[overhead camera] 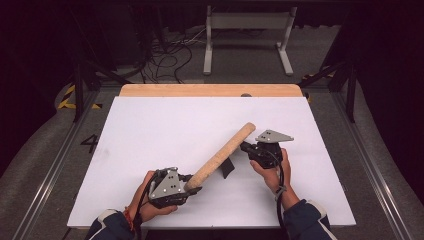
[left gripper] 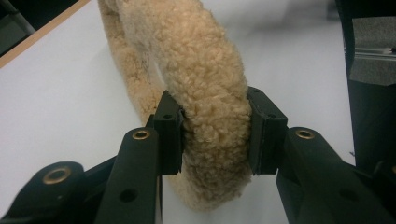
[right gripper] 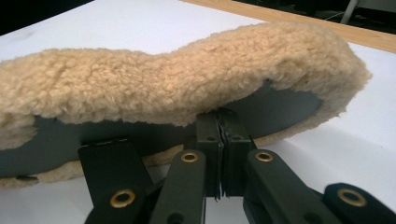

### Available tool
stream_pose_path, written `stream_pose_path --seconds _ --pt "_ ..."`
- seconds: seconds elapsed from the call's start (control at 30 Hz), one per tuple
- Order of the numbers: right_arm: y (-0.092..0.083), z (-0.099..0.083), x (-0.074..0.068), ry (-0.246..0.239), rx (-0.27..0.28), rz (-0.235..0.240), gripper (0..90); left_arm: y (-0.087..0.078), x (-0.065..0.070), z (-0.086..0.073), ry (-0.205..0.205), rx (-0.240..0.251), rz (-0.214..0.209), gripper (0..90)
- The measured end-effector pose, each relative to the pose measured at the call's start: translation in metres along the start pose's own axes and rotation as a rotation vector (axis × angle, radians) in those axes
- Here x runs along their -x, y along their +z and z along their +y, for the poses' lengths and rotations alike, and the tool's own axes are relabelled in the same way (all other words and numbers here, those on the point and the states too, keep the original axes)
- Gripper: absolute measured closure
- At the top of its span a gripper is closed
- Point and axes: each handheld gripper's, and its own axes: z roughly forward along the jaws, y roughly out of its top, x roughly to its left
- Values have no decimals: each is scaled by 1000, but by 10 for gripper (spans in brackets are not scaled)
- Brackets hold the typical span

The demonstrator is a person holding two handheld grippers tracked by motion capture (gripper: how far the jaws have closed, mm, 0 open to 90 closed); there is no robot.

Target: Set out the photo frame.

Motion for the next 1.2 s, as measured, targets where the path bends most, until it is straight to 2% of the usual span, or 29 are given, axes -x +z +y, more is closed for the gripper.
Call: stream_pose_path --seconds 0.37,0.53,0.87,1.2 --pt "10 4 1 4 -12 -5 888 10 6 6 -3 4 -30 617" --pt "15 7 -2 -10 -28 -1 887 15 8 8 -8 6 -44 610" --pt "17 9 -5 -4 -33 2 894 20 9 12 -7 7 -53 605" --pt "27 10 -2 14 -53 18 891 32 14 20 -2 13 -51 545"
